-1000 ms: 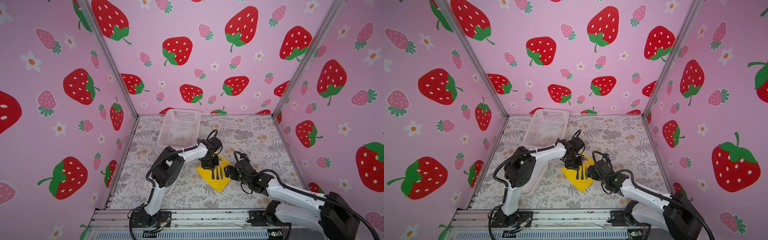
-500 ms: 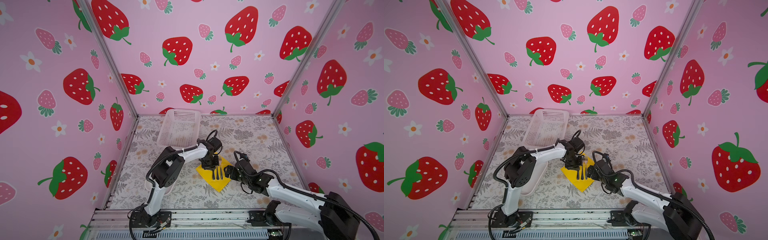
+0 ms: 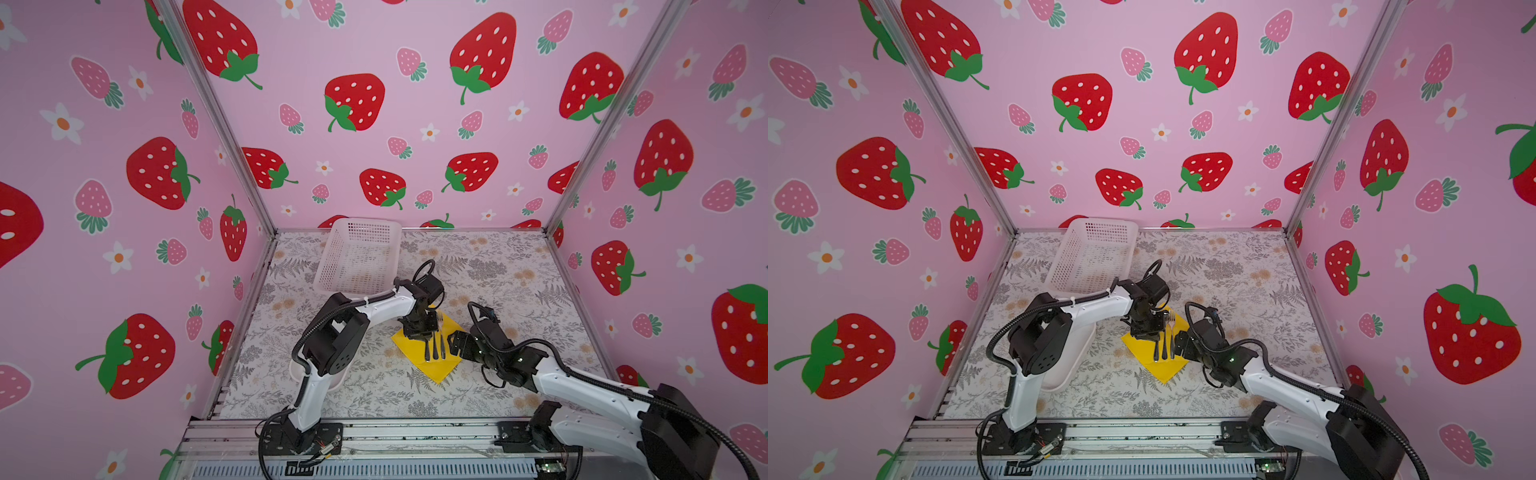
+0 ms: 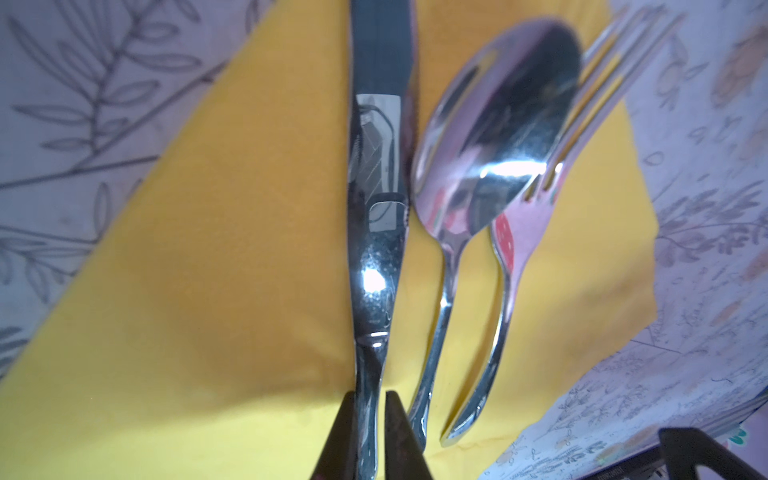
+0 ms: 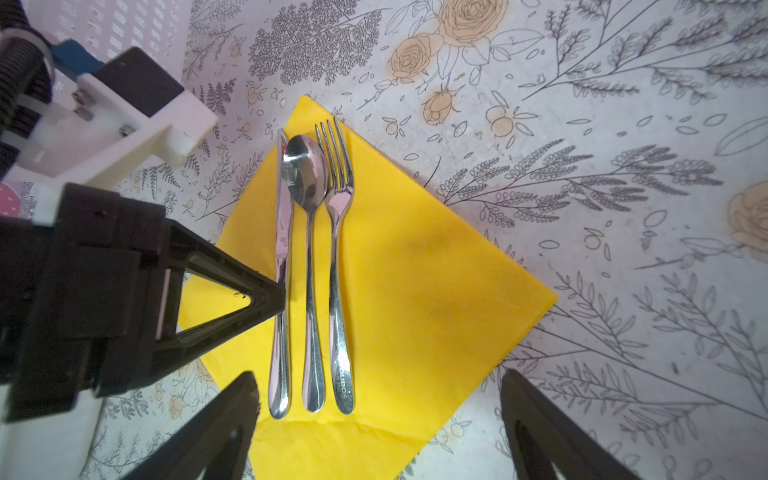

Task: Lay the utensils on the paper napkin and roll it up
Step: 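Lower the knife onto the napkin and open the left gripper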

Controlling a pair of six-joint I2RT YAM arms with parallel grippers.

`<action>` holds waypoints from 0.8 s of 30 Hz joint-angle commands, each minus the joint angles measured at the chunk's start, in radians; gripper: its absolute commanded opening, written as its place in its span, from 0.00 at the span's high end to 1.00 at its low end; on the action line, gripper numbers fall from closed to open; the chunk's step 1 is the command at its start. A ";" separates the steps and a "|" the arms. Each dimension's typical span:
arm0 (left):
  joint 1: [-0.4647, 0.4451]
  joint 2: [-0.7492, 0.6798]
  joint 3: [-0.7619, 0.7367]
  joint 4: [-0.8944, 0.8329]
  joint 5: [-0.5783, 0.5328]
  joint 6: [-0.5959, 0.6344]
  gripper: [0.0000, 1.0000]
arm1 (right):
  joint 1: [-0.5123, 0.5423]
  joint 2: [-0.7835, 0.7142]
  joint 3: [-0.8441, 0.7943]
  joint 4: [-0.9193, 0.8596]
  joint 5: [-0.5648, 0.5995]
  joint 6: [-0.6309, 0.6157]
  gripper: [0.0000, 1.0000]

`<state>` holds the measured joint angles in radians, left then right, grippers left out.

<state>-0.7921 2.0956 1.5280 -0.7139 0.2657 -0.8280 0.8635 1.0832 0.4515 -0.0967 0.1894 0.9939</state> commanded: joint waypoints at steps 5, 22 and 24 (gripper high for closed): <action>0.001 0.013 -0.009 -0.009 -0.009 -0.025 0.92 | -0.006 -0.021 -0.016 -0.012 -0.001 0.018 0.07; 0.007 -0.130 -0.083 0.095 -0.029 -0.028 0.87 | -0.006 -0.088 0.003 -0.067 -0.012 0.032 0.08; 0.006 -0.182 -0.115 0.126 -0.033 -0.017 0.85 | -0.006 -0.112 -0.001 -0.062 -0.034 0.027 0.09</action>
<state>-0.7872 2.0022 1.4345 -0.6392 0.2543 -0.8600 0.8635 1.0061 0.4492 -0.1349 0.1741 1.0019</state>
